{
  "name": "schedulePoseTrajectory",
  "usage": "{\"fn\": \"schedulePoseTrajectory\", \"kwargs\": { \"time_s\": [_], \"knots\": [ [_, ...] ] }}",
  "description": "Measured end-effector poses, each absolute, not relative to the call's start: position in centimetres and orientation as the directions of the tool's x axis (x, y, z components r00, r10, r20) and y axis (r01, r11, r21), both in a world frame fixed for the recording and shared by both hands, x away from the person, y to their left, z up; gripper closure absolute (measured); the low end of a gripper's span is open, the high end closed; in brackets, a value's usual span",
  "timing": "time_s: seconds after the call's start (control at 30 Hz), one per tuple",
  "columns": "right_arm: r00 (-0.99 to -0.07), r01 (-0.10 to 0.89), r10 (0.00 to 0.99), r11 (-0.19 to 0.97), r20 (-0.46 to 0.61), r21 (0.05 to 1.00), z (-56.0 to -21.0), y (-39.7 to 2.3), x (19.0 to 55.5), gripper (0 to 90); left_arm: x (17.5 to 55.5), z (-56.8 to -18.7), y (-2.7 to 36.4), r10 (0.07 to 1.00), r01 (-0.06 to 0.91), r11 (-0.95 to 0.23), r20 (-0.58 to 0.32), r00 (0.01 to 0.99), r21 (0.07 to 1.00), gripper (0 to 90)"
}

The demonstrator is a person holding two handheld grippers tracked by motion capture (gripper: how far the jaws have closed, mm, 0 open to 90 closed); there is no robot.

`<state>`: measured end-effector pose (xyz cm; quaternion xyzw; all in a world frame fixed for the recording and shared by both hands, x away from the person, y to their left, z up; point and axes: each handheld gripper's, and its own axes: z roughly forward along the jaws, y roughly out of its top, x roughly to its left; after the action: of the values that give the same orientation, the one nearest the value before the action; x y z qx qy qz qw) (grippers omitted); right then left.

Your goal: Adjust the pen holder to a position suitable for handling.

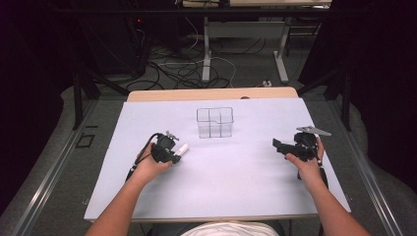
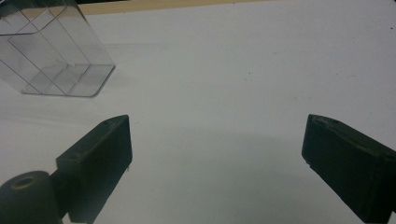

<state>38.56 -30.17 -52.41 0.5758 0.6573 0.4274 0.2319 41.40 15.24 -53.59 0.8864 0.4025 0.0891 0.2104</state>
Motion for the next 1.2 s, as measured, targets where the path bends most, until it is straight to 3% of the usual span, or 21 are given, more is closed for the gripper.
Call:
{"fn": "schedulePoseTrajectory", "kwargs": {
  "time_s": [0.67,1.2],
  "knots": [
    [-0.227,0.56,0.955,-0.034,0.192,0.828,-52.39,-30.17,38.56,7.9,41.53,-53.51,15.2,0.765,0.697,-0.569,-0.031,0.643,0.436,70.9],
    [-0.235,0.558,0.954,-0.027,0.189,0.83,-52.4,-30.01,38.55,7.9,41.24,-52.88,14.94,0.774,0.692,-0.514,-0.074,0.629,0.507,71.0]
  ]
}}
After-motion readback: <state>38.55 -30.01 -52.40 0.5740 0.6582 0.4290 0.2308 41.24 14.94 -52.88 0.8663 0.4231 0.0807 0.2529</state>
